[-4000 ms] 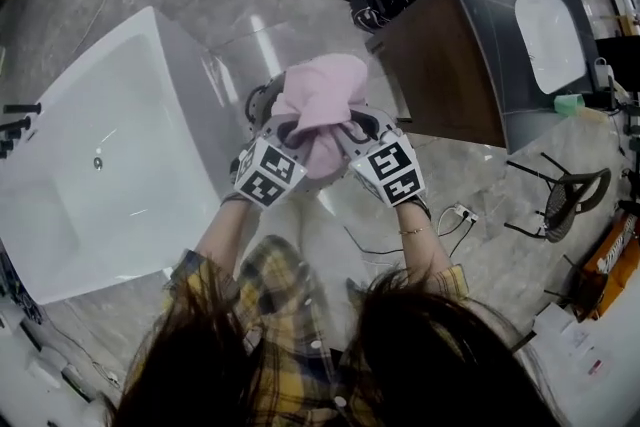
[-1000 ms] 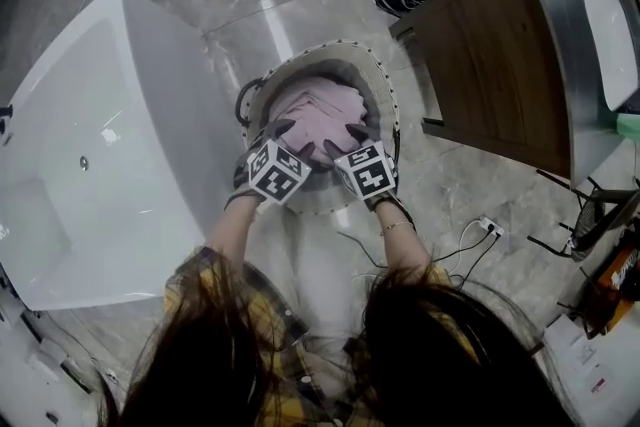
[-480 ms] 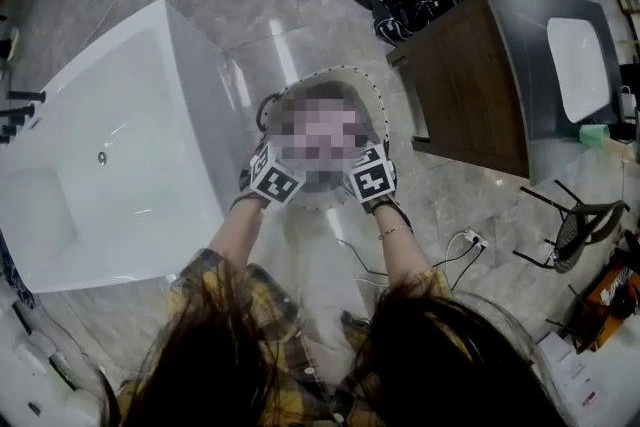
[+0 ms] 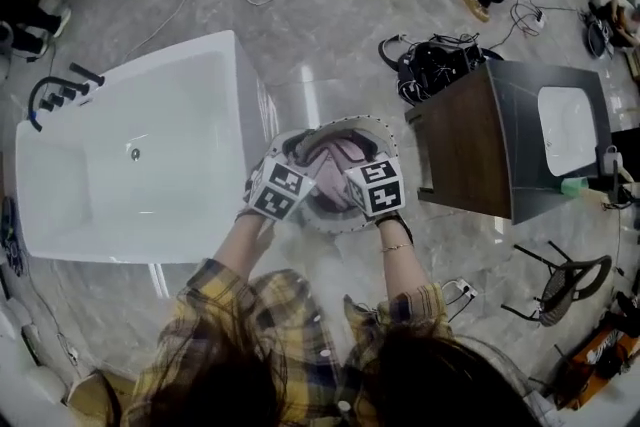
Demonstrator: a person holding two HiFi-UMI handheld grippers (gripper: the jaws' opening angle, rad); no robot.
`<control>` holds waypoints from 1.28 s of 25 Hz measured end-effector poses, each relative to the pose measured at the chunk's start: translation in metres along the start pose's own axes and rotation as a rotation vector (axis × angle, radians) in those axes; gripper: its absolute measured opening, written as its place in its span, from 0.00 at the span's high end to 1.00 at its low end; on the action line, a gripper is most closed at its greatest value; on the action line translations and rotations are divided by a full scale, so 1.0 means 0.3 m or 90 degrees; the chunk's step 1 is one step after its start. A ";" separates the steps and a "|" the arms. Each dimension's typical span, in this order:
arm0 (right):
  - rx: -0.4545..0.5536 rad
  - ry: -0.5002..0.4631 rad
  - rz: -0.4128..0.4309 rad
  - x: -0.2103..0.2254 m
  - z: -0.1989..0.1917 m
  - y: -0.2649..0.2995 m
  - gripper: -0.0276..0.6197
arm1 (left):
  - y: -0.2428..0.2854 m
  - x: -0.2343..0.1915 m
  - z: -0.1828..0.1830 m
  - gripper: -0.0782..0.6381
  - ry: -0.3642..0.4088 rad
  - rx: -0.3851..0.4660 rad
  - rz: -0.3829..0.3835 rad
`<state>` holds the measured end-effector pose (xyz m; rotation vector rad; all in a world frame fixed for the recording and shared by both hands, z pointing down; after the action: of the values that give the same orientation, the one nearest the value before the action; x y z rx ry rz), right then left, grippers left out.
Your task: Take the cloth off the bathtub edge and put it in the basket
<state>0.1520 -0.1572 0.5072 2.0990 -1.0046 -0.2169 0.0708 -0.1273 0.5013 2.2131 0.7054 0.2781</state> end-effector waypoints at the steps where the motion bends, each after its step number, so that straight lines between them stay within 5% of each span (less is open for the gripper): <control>1: 0.015 -0.010 0.006 -0.022 0.051 -0.023 0.64 | -0.053 -0.018 0.024 0.62 -0.006 0.018 0.015; 15: 0.239 -0.196 0.172 -0.539 0.692 -0.366 0.79 | -0.799 -0.199 0.225 0.78 -0.149 0.291 0.147; 22: 0.299 -0.275 0.272 -0.816 0.791 -0.454 0.81 | -1.078 -0.218 0.150 0.80 -0.211 0.358 0.196; 32: 0.364 -0.327 0.350 -1.029 0.849 -0.552 0.91 | -1.382 -0.205 0.083 0.84 -0.211 0.441 0.317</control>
<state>-0.0732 -0.0192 0.1641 2.1911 -2.1115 -0.2072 -0.1348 0.0465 0.1789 2.9841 0.0416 -0.1190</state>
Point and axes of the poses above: the fingertips, and each gripper's own axes: y forward along the fingers, x to its right, z out of its top, the point moved 4 cm from there along -y, backward along the fingers, and after that the axes turned 9 degrees about -x, right-handed, at the moved point
